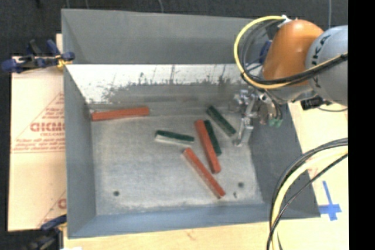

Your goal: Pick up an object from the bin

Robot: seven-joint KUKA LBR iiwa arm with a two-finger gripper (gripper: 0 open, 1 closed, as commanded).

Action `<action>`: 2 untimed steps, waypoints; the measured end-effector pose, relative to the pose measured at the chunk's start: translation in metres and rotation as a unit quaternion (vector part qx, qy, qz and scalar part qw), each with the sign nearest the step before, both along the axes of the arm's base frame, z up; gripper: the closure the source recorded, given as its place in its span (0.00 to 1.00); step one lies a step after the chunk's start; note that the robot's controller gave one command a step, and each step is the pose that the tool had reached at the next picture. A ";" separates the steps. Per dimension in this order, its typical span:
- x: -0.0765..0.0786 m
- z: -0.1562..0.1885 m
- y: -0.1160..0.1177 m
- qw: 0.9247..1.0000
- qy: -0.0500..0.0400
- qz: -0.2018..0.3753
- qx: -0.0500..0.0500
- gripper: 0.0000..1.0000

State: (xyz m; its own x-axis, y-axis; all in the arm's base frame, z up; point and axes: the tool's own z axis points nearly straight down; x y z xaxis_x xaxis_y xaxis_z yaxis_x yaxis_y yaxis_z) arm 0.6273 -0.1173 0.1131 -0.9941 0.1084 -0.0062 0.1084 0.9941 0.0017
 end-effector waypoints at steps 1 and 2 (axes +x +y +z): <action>0.009 -0.032 0.003 1.000 -0.001 -0.026 -0.001 0.00; 0.023 -0.042 0.002 0.998 0.005 -0.061 0.000 0.00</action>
Offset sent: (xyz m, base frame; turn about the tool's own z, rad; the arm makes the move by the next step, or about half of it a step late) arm 0.0253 0.0027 -0.0431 0.1266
